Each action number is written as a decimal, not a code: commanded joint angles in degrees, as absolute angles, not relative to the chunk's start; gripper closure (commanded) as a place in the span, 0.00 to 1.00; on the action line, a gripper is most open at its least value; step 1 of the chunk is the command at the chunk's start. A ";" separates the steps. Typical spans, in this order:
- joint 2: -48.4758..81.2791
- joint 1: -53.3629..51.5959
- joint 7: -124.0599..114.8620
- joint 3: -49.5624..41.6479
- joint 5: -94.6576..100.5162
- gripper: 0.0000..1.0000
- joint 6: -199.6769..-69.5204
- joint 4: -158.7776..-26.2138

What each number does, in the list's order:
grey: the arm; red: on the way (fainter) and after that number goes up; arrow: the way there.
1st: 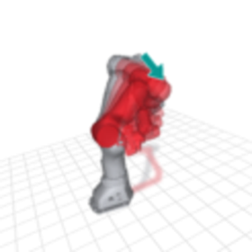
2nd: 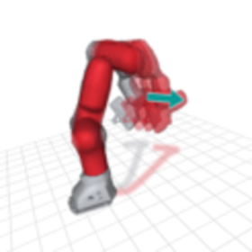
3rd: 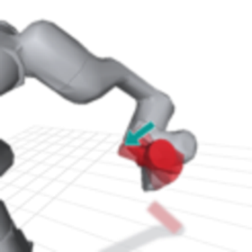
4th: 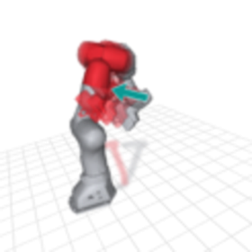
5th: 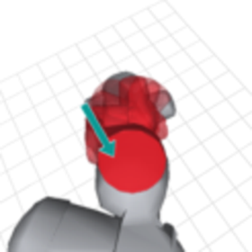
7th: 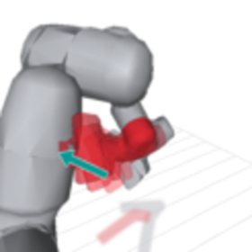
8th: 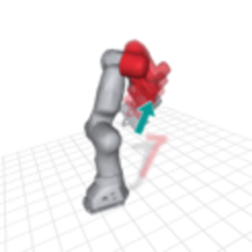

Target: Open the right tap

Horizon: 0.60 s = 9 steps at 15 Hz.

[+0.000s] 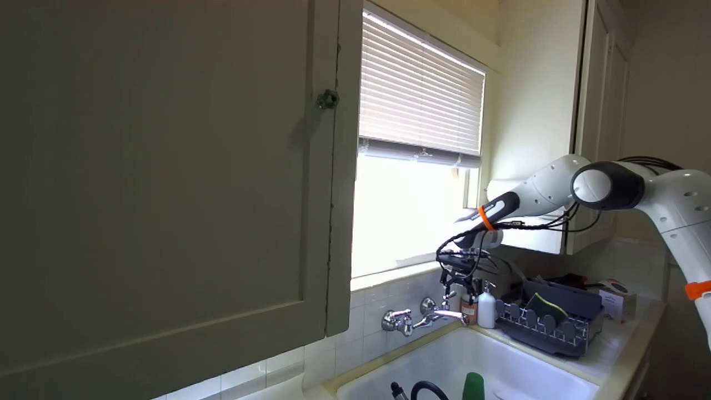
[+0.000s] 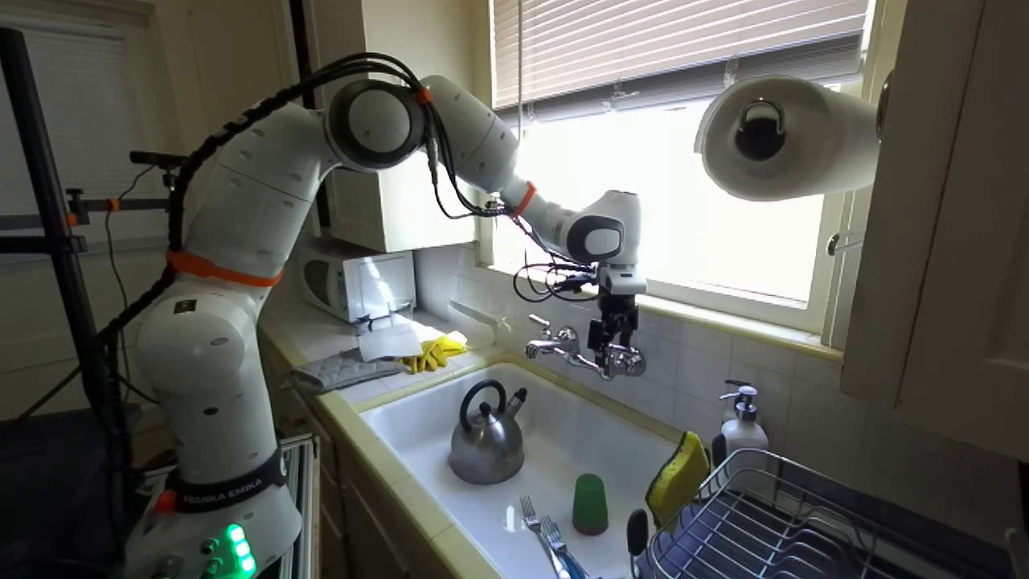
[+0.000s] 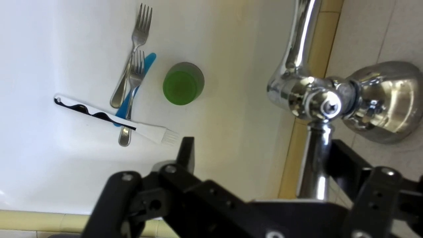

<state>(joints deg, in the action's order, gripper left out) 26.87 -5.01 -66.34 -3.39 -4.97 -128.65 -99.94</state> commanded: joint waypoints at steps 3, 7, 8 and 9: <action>27.46 -3.87 -67.24 -2.12 -11.33 0.00 -126.41 -102.83; 27.76 -4.24 -69.32 -2.70 -12.52 0.00 -127.72 -102.70; 27.69 -4.50 -70.60 -3.18 -12.03 0.00 -128.57 -102.51; 27.59 -4.75 -71.98 -3.70 -11.31 0.00 -129.13 -102.20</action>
<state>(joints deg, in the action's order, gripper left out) 27.76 -4.44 -68.71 -3.06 -11.02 -128.84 -100.24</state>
